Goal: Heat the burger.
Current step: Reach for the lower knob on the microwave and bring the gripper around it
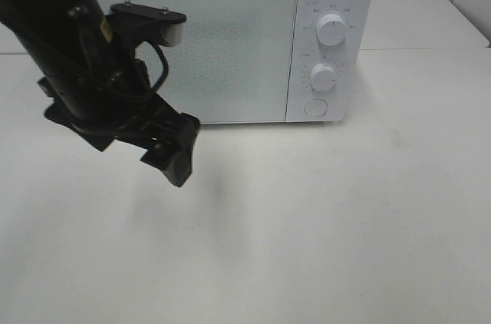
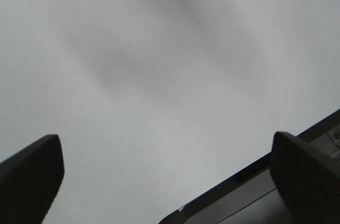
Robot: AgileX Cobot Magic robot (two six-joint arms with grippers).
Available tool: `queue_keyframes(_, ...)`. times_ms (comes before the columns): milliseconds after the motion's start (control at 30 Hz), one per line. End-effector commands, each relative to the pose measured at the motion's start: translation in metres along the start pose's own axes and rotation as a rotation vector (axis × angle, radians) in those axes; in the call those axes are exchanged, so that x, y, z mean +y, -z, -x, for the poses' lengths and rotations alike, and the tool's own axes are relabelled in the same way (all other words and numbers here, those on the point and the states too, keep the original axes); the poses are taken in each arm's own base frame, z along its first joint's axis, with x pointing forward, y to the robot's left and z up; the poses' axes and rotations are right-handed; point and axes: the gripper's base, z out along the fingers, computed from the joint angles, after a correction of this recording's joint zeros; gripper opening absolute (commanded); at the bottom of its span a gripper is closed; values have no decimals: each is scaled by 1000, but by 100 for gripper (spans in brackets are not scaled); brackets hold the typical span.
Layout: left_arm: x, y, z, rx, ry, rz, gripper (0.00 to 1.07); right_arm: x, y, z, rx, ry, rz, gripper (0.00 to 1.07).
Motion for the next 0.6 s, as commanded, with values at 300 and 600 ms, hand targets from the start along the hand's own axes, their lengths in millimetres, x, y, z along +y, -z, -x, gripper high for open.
queue_keyframes(300, 65, 69, -29, -58, 212, -4, 98, 0, 3, -1, -38, -9, -2, 74)
queue_keyframes(600, 131, 111, -77, -89, 477, -22, 98, 0, 3, -1, -38, -9, -2, 74)
